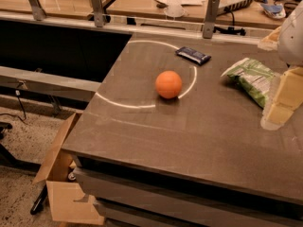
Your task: Move rxbar blueberry near orange
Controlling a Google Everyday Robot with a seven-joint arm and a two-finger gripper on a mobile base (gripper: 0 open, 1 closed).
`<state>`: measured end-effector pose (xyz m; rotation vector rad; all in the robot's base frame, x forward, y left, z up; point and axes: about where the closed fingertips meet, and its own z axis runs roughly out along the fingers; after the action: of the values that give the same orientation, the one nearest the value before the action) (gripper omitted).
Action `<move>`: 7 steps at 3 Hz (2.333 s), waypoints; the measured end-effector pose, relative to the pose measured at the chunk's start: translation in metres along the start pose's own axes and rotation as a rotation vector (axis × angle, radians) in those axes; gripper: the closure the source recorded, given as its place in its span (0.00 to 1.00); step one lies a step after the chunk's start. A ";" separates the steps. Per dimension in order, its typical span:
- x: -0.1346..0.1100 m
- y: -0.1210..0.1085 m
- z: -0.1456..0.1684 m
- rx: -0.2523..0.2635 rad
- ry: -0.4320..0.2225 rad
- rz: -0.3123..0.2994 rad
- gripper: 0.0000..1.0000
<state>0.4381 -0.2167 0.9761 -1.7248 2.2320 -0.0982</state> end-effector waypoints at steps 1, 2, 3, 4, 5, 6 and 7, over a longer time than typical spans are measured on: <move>0.000 0.000 0.000 0.000 0.000 0.000 0.00; 0.005 -0.022 0.000 0.042 -0.090 0.077 0.00; 0.014 -0.077 0.003 0.131 -0.237 0.220 0.00; 0.016 -0.135 0.008 0.198 -0.356 0.308 0.00; 0.005 -0.176 0.034 0.189 -0.405 0.357 0.00; -0.017 -0.204 0.084 0.148 -0.410 0.364 0.00; -0.017 -0.204 0.084 0.148 -0.410 0.364 0.00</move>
Offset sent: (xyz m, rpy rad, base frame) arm 0.0719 -0.0434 0.0153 0.3509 -0.1751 -0.2154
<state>0.6559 -0.2440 0.9500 -1.1187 2.1216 0.1559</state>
